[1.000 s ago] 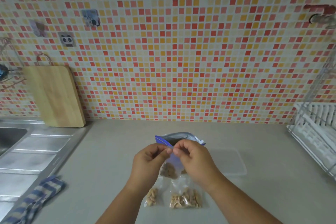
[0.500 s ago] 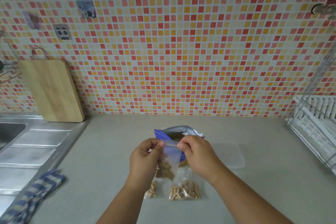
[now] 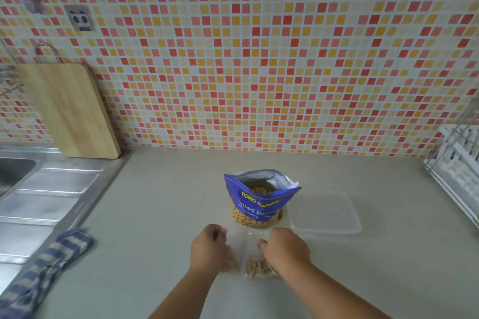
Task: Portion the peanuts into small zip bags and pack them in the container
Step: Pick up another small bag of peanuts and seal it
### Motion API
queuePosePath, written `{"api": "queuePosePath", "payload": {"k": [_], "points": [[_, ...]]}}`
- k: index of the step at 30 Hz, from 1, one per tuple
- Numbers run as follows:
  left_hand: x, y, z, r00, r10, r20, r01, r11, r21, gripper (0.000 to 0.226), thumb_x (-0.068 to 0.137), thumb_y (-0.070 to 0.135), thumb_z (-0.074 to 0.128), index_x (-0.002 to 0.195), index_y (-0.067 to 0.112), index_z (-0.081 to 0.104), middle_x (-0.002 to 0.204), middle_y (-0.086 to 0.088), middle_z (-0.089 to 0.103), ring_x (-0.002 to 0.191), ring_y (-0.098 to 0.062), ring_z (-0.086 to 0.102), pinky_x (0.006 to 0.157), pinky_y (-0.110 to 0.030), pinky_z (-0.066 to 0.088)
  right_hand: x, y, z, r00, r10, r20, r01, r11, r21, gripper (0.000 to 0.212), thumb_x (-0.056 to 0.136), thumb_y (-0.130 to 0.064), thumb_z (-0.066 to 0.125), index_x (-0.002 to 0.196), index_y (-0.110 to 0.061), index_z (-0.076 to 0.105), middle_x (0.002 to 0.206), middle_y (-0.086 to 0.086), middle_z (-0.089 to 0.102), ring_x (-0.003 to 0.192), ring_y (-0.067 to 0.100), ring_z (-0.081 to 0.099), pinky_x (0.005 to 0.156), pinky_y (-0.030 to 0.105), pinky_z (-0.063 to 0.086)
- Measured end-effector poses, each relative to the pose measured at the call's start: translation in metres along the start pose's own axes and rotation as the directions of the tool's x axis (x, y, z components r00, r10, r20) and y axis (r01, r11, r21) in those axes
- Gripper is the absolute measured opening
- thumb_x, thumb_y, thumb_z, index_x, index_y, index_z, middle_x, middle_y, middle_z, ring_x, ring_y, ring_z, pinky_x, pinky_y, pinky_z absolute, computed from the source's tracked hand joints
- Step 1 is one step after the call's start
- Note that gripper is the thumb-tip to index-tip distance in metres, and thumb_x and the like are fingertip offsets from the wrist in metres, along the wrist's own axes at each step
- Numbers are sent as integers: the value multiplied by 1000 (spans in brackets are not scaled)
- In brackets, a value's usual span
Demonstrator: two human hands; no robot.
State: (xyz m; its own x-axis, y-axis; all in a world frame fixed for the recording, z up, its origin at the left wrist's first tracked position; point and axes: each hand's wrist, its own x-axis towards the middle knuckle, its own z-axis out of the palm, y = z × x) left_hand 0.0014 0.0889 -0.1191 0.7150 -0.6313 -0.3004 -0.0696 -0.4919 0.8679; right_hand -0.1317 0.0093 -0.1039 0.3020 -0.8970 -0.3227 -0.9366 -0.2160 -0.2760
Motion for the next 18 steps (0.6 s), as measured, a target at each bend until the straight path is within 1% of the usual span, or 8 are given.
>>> {"api": "queuePosePath", "payload": {"k": [4, 6, 7, 10, 11, 13, 15, 18], "points": [[6, -4, 8, 985, 170, 21, -170, 954, 247, 12, 89, 12, 48, 82, 19, 56, 64, 4, 60, 66, -25, 59, 69, -36, 51, 2, 1, 5, 999, 30, 20, -31, 996, 83, 27, 90, -34, 48, 106, -19, 63, 119, 5, 64, 113, 26, 60, 88, 30, 48], [5, -6, 9, 975, 219, 41, -221, 917, 333, 11, 89, 14, 53, 98, 15, 60, 81, -2, 61, 82, -26, 60, 77, -31, 47, 3, 5, 4, 1000, 9, 9, -11, 976, 217, 15, 86, -28, 49, 75, -20, 57, 96, 5, 65, 95, 26, 61, 73, 27, 46], [5, -7, 10, 968, 246, 41, -243, 894, 377, 20, 88, 16, 56, 107, 12, 60, 94, -7, 61, 92, -27, 59, 82, -30, 44, 3, 8, 3, 1000, 8, 12, -11, 951, 309, 20, 83, -25, 51, 64, -18, 50, 80, 3, 61, 84, 25, 57, 65, 27, 42], [2, -1, 6, 937, 345, 49, -333, 844, 421, 39, 84, 22, 64, 121, 12, 58, 115, -8, 58, 109, -28, 55, 96, -34, 41, 0, 18, -3, 998, -42, 44, 3, 758, 652, 24, 76, -18, 61, 53, -18, 56, 55, -2, 54, 61, 19, 50, 58, 26, 37], [-4, 8, 1, 941, 331, 73, -336, 883, 328, 35, 85, 24, 64, 119, 17, 59, 114, -2, 58, 109, -23, 55, 97, -33, 42, -4, 19, -9, 995, -75, 62, 4, 673, 740, 22, 76, -15, 63, 54, -19, 61, 52, -3, 55, 55, 16, 49, 56, 24, 39], [-17, 29, -6, 952, 211, 222, -215, 976, -6, 17, 87, 23, 63, 104, 22, 66, 104, 6, 66, 100, -12, 61, 90, -27, 48, -12, 20, -23, 983, -165, 86, 16, 534, 845, 15, 79, -13, 65, 66, -17, 70, 60, -2, 63, 52, 11, 51, 53, 22, 41], [-29, 45, -12, 904, 201, 377, -91, 953, -290, 10, 87, 18, 63, 93, 14, 71, 93, 0, 73, 85, -10, 65, 83, -22, 51, -22, 19, -38, 965, -249, 87, 37, 456, 889, 11, 75, -20, 66, 80, -12, 71, 71, 0, 69, 55, 9, 55, 54, 20, 43], [-42, 66, -21, 878, 314, 360, -158, 902, -403, 14, 87, 14, 64, 74, 11, 68, 72, -8, 65, 68, -16, 58, 71, -22, 53, -34, 13, -58, 946, -323, 23, 105, 375, 921, 4, 79, -15, 65, 81, -13, 68, 66, -5, 69, 59, 11, 55, 56, 20, 44]]}}
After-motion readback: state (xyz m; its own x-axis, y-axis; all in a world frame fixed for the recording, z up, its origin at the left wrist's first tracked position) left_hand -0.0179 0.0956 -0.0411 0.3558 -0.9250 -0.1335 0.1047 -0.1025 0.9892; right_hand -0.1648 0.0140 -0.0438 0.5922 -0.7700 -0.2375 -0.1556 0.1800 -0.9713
